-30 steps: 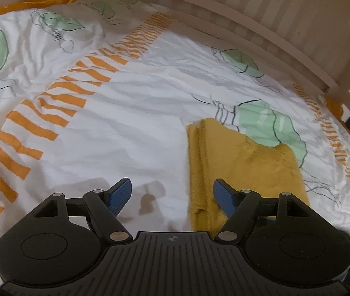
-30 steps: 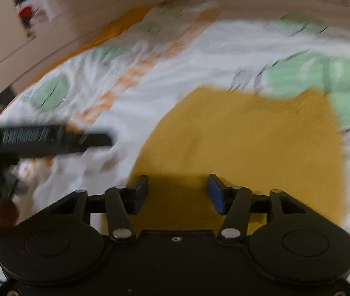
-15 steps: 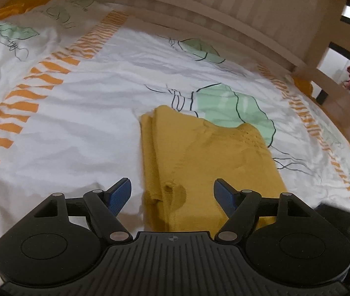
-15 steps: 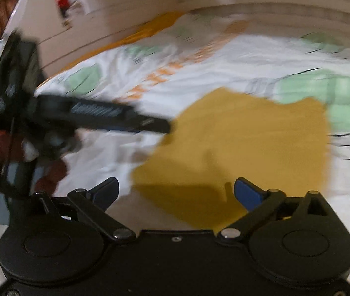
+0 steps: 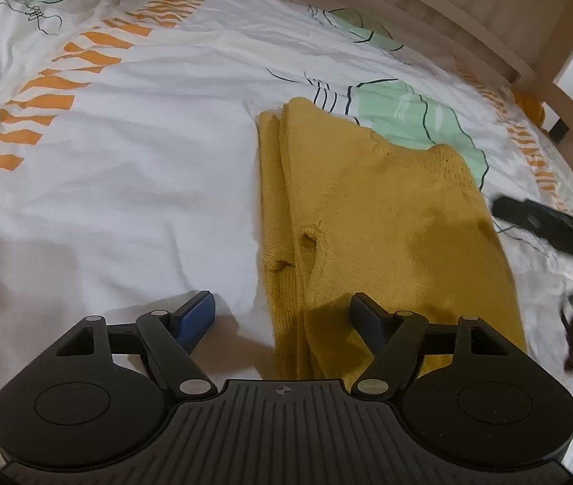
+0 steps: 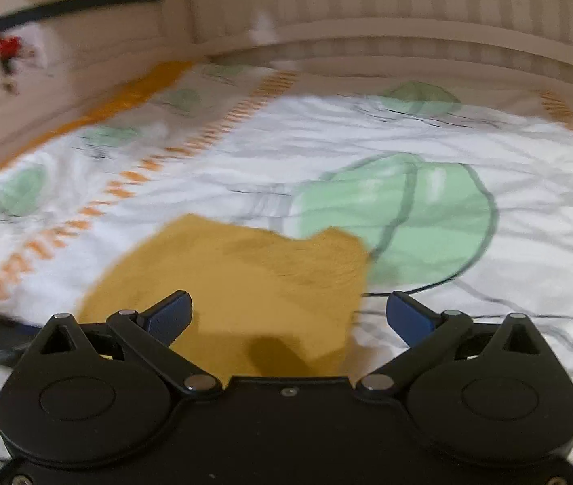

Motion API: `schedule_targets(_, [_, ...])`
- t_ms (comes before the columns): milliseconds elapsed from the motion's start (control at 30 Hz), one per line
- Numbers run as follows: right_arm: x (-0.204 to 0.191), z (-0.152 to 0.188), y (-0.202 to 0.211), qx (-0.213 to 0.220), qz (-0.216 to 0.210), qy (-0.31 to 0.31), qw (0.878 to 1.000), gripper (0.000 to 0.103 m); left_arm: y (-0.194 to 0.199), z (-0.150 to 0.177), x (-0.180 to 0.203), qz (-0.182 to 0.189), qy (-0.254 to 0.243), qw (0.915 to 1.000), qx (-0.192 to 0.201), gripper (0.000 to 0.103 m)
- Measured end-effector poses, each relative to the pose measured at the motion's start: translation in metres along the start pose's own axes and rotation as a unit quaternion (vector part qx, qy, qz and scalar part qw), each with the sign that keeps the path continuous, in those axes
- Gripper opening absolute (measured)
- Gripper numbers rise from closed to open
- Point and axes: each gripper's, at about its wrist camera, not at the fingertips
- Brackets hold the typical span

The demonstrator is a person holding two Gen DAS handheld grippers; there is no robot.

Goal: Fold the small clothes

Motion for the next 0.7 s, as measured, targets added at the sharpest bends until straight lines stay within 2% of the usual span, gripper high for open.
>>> schedule_targets(100, [0.025, -0.001, -0.023, -0.015, 0.032, -0.054, 0.998, 0.103, 0.0, 0.002, 0.005, -0.006, -0.016, 0.9998, -0.002, 0.074])
schedule_targets(200, [0.036, 0.001, -0.041, -0.033, 0.028, -0.082, 0.996, 0.103, -0.002, 0.002, 0.007, -0.003, -0.019, 0.9998, -0.001, 0.079])
schedule_targets(400, [0.013, 0.003, -0.077, -0.05, 0.026, -0.049, 0.997, 0.103, -0.004, 0.004, 0.014, 0.004, -0.031, 0.9995, 0.002, 0.08])
schedule_targets(500, [0.002, -0.001, -0.083, -0.057, 0.023, -0.022, 0.998, 0.103, -0.006, 0.005, 0.018, 0.011, -0.039, 0.9992, 0.001, 0.08])
schedule_targets(700, [0.026, 0.0, -0.076, -0.06, -0.026, -0.061, 0.996, 0.103, -0.008, 0.004, 0.015, 0.039, -0.02, 0.9991, 0.003, 0.082])
Point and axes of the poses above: each gripper's, at about its wrist camera, not at the fingertips, and y roughly against the way its jaws point, x to its right, z to its underside, and after that the axes turned 5 degrees about x, right-handed
